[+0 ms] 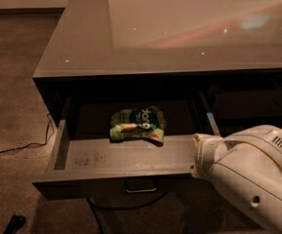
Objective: Open top drawer
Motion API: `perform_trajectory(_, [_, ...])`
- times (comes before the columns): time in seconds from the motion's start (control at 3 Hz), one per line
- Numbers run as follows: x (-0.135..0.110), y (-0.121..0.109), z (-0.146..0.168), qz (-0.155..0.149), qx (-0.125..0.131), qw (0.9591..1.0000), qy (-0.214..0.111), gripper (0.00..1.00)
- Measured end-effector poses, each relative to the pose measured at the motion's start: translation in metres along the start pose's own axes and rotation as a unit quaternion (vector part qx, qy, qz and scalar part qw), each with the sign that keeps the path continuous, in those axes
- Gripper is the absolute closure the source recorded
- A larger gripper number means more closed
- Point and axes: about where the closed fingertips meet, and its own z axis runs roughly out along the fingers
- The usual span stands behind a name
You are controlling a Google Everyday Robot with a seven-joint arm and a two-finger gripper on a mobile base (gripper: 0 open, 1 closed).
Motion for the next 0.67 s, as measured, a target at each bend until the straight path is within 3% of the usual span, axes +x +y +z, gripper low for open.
perform_trajectory(0.67, [-0.023, 0.003, 0.005, -0.031, 0.017, 0.9993, -0.009, 0.87])
